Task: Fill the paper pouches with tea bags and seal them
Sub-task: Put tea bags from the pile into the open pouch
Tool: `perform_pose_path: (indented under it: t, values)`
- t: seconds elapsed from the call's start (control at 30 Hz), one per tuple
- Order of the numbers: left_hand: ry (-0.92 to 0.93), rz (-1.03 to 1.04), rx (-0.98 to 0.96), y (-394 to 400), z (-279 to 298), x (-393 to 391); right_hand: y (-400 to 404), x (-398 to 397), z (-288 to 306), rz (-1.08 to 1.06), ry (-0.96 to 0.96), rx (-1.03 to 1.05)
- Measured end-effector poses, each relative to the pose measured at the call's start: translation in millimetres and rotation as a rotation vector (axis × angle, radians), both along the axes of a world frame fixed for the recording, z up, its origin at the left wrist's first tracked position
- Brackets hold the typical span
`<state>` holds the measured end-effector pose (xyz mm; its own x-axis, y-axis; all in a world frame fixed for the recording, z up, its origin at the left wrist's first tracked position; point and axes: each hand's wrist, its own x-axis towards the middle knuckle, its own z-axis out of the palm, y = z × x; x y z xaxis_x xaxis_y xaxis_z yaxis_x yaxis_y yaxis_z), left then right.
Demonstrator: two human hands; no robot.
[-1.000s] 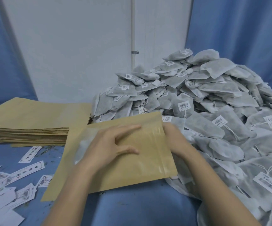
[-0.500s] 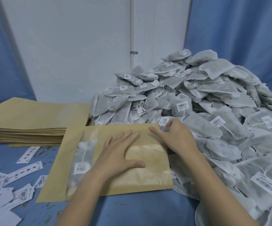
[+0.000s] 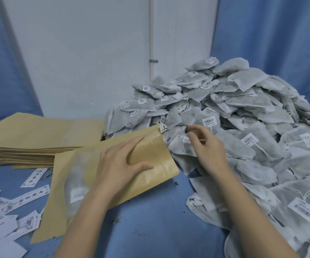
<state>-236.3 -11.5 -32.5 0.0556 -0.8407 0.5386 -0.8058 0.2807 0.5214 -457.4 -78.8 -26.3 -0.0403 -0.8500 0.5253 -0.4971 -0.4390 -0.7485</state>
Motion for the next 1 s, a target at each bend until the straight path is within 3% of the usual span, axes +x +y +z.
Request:
perform_pose_path:
  t: [0.07,0.1,0.17,0.23,0.33,0.4,0.67,0.73,0.83,0.9,0.93,1.0]
  values:
    - [0.048,0.002,0.013,1,2,2,-10,-14,-11,-0.328,0.577,0.010]
    - [0.074,-0.003,0.024,1,3,3,-13,-17,-17,-0.378,0.745,0.091]
    - [0.124,-0.008,0.032,2,6,5,-16,-17,-24,-0.360,0.858,0.170]
    - [0.157,-0.005,0.025,4,8,8,-17,-18,-21,-0.299,0.724,0.084]
    - [0.176,0.001,0.027,5,9,11,-10,-24,-2,-0.208,0.219,-0.075]
    - [0.180,0.006,0.033,5,9,13,-3,-30,11,-0.122,0.068,-0.132]
    - [0.220,-0.151,0.052,5,13,-3,20,20,10,0.268,0.154,-0.124]
    - [0.191,-0.184,0.059,5,13,-11,20,27,8,0.330,0.208,-0.019]
    - [0.202,-0.216,0.078,5,11,-14,24,14,15,0.694,0.189,0.303]
    - [0.204,-0.215,0.082,5,10,-15,25,7,18,0.836,0.127,0.399]
    - [0.204,-0.207,0.078,5,10,-15,23,5,18,0.794,0.104,0.345]
    - [0.200,-0.178,0.062,5,11,-15,16,-2,19,0.422,0.108,0.109]
